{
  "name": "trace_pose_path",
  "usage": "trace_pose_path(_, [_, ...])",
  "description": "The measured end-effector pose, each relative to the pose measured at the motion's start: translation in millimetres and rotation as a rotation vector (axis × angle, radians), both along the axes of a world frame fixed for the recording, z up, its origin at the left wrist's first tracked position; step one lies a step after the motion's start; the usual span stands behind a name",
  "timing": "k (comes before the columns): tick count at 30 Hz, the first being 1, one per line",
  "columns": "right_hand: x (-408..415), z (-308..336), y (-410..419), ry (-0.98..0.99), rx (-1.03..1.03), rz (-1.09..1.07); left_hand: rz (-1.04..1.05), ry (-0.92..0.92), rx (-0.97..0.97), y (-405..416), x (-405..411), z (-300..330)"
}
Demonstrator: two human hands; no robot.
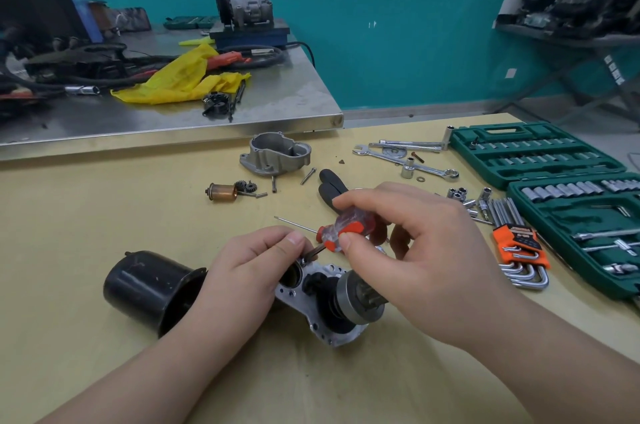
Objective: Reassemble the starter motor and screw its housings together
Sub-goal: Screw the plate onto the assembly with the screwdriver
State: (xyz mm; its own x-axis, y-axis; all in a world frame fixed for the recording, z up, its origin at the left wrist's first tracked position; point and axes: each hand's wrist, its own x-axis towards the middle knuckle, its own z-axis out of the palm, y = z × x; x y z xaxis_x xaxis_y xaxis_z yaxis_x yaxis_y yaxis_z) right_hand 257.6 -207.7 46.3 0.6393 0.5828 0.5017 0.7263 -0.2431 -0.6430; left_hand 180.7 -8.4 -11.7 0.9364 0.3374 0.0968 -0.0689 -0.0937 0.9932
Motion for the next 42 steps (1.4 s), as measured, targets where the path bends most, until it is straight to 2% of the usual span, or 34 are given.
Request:
trace_pose_path(16, [-0.5, -2.2, 0.4, 0.043, 0.057, 0.014, 0.012, 0.023, 0.048, 0.2, -0.2, -1.6])
trace_pose_path(35, [0.3, -5.7, 0.2, 0.069, 0.091, 0.039, -0.002, 0.004, 0.015, 2.2, 0.5, -3.8])
trace_pose_path(42, [1.9, -7.6, 0.4, 0.025, 0.068, 0.028, 0.004, -0.011, 0.048, 2.4, 1.5, -4.7])
